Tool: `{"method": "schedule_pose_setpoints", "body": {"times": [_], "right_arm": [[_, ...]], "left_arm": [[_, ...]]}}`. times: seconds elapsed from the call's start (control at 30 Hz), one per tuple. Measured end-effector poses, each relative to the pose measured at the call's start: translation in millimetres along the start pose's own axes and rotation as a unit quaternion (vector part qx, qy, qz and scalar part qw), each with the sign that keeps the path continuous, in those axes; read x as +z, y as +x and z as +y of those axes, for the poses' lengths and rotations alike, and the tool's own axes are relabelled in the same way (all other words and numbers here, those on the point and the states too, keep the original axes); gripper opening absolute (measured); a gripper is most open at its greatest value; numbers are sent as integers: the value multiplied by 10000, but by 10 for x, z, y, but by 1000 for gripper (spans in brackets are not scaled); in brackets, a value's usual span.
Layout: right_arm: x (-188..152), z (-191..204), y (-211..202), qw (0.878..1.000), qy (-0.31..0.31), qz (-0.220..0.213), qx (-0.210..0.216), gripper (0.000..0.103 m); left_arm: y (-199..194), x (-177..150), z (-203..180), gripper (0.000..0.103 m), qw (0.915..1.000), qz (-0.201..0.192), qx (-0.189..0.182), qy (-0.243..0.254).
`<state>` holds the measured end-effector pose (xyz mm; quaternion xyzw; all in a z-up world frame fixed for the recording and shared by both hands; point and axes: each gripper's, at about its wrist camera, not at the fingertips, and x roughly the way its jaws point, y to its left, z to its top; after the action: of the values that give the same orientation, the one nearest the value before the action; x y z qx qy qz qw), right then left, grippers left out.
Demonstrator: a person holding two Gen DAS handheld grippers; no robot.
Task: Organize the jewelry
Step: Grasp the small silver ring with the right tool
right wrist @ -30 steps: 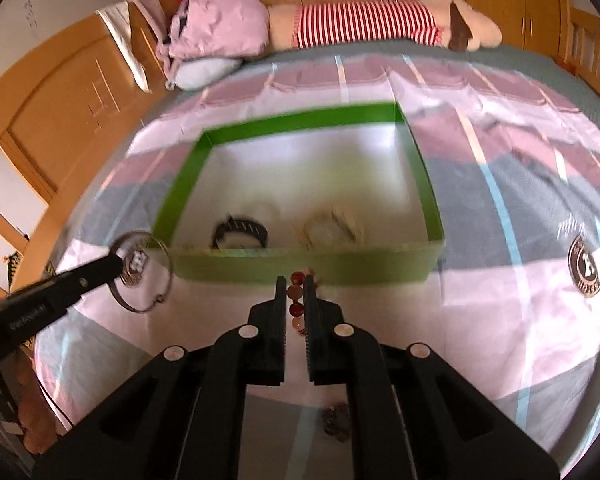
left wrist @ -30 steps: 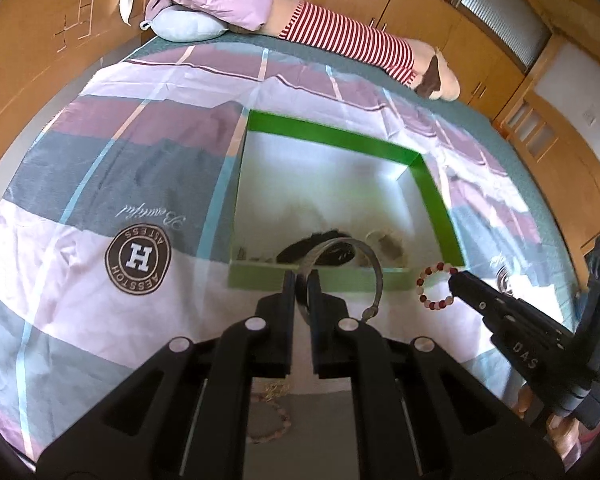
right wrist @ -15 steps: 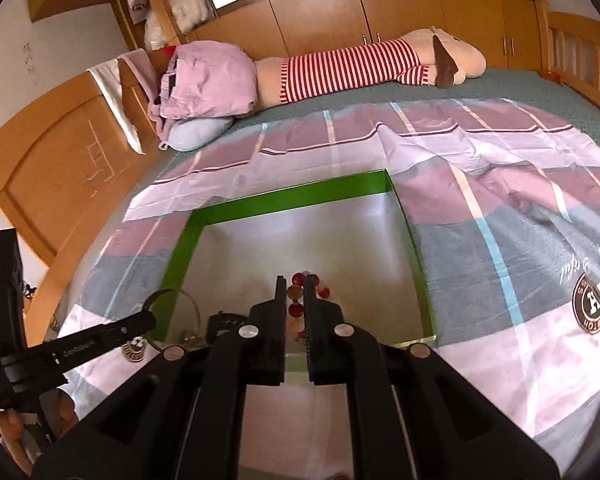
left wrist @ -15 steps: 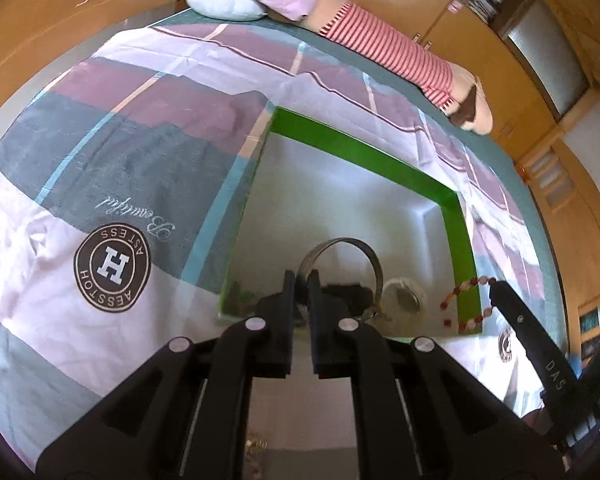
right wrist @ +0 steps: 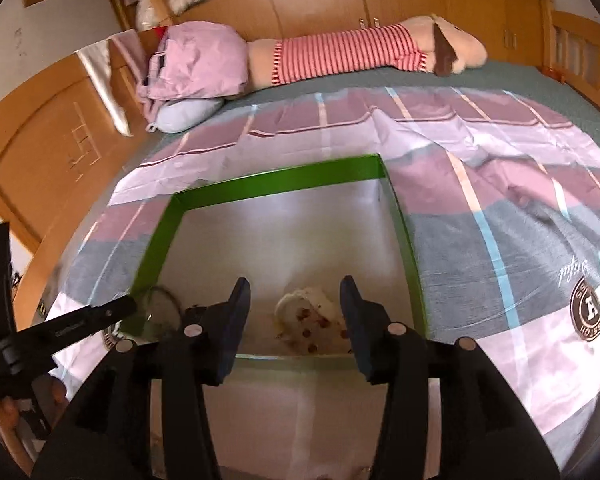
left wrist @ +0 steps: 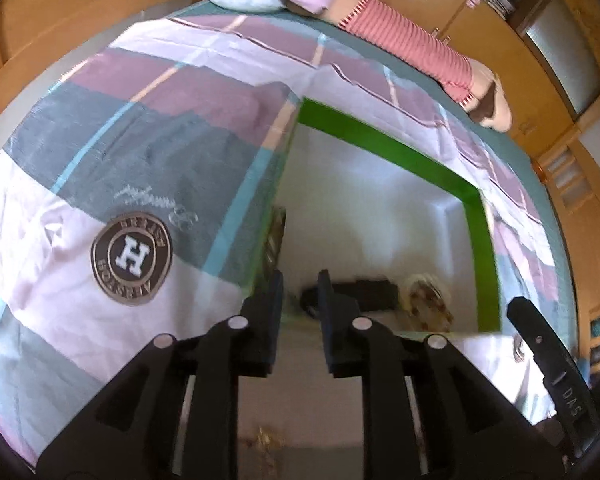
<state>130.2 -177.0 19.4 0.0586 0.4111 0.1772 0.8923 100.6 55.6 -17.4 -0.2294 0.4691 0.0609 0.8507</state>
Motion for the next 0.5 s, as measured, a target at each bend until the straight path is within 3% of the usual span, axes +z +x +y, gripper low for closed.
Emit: {"method": "schedule_pose_setpoints", "body": {"times": [0.07, 0.13, 0.2, 0.27, 0.4, 0.5], "right_arm": [[-54, 30, -103, 9998, -108, 163, 42, 47], [-163, 35, -154, 9984, -245, 503, 5, 47], [-348, -4, -112, 9920, -355, 1183, -275, 47], [-543, -96, -45, 9855, -297, 1630, -359, 47], [-904, -339, 72, 9743, -141, 2198, -467, 45], [-1011, -428, 143, 9706, -157, 2322, -617, 44]], "left_arm": [[-101, -94, -20, 24, 9996, 199, -10, 175], [-152, -218, -58, 35, 9977, 414, 232, 490], [-123, -427, -82, 35, 9883, 823, 791, 1016], [-55, -577, -19, 35, 9793, 1126, 1100, 1273], [138, -807, 207, 35, 9714, 1727, 1185, 1119], [232, -852, 166, 35, 9685, 1794, 1224, 1218]]}}
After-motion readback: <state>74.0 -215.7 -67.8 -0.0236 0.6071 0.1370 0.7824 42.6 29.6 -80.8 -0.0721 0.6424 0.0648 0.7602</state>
